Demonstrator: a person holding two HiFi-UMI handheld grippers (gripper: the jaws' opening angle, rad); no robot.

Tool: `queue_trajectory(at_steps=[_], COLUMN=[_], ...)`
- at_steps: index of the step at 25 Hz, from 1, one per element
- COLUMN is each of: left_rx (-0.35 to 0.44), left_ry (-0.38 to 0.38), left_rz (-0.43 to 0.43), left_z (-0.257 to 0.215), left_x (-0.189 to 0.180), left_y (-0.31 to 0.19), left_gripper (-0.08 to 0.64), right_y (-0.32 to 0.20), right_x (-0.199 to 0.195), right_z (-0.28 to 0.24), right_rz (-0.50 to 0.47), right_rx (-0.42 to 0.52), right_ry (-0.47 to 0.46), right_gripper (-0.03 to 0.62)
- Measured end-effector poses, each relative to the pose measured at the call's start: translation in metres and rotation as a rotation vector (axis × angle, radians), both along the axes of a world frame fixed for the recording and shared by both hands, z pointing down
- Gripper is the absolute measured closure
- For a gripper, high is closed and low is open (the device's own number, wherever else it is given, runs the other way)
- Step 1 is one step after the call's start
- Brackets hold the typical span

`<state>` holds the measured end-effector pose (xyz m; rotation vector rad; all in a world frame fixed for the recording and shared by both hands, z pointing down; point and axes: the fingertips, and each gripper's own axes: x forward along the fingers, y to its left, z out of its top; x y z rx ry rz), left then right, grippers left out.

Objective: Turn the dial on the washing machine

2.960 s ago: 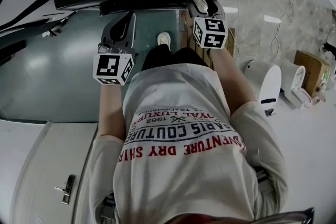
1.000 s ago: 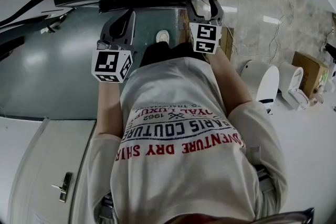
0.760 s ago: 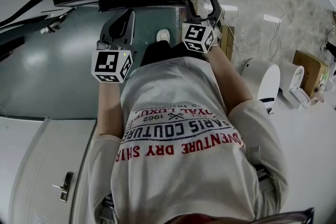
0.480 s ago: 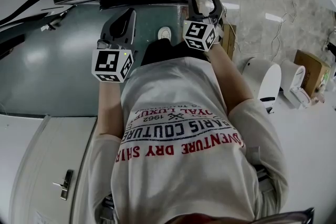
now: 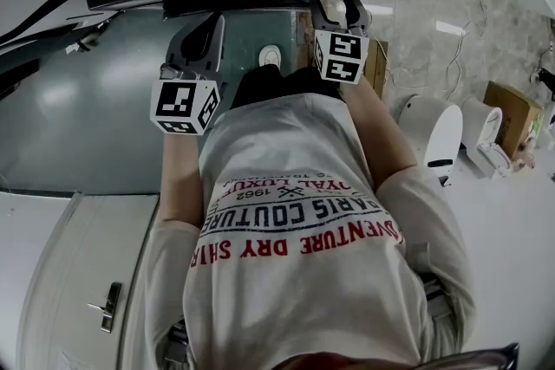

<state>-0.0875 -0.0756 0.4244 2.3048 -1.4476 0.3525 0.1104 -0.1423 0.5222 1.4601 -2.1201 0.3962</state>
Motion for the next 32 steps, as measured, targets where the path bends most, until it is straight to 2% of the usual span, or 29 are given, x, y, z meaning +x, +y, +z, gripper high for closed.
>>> queue_trajectory(at_steps=[4,8,12,18,21,27,32], left_rx=[-0.007,-0.021,-0.017,-0.028,-0.029,-0.030,-0.032], left_ry=[0.002,0.002,0.000,-0.014,-0.011,-0.006,0.000], left_rz=[0.004,0.011,0.020,0.029,0.018,-0.002,-0.003], left_z=[0.003,0.008,0.007,0.013,0.013,0.015,0.015], left_x=[0.001,0.003,0.007,0.007,0.004,-0.004,-0.004], left_y=[-0.001,0.001,0.000,0.005,0.006,0.005,0.006], left_gripper=[0.545,0.545,0.545,0.545,0.544,0.545,0.545], right_y=[-0.001,-0.001,0.002,0.001,-0.001,0.000,-0.001], right_x=[0.003,0.003,0.002,-0.006,-0.005,-0.005,-0.004], right_z=[0.002,0.003,-0.004,-0.008,-0.006,-0.004,-0.008], right_rz=[0.008,0.019,0.040,-0.063,-0.057,-0.036,0.001], right_rx=[-0.021,-0.009,0.033,0.180,0.181,0.137,0.046], right_ry=[-0.057,-0.024,0.053,0.308,0.357,0.313,0.112], right_gripper=[0.308,0.305,0.279,0.278,0.282,0.305,0.307])
